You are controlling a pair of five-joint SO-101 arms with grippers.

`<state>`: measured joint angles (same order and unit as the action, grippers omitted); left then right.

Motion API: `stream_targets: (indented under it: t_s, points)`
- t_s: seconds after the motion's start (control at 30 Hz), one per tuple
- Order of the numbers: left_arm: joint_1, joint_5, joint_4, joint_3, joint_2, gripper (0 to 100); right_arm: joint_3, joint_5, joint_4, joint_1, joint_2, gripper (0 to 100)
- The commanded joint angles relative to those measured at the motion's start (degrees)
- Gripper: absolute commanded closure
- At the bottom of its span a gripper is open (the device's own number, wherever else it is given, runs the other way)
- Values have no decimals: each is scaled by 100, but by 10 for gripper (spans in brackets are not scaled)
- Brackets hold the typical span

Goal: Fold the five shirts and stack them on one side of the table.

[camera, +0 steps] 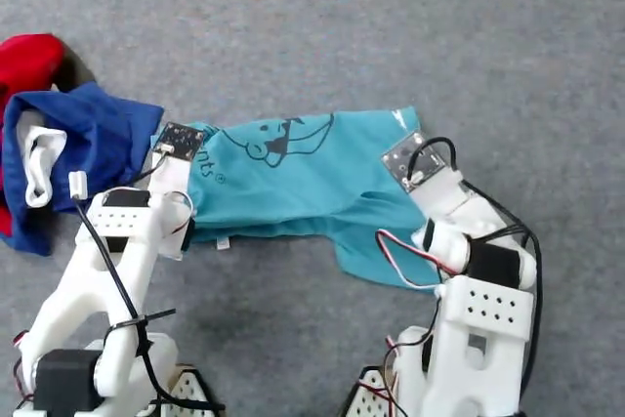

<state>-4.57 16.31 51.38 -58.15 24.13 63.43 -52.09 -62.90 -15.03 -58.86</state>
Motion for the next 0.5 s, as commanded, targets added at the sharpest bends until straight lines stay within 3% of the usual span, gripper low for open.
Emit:
stream_targets:
  t_s: [0.0, 0.2, 0.47]
  points:
    - [31, 35, -35, -4, 141, 971, -57, -273, -53, -290, -92, 984]
    - [-75, 35, -70, 22, 97, 971, -31, -580, -70, -475, -92, 984]
    - [-163, 26, -53, -4, 88, 969, 198, -545, -360, -62, -92, 984]
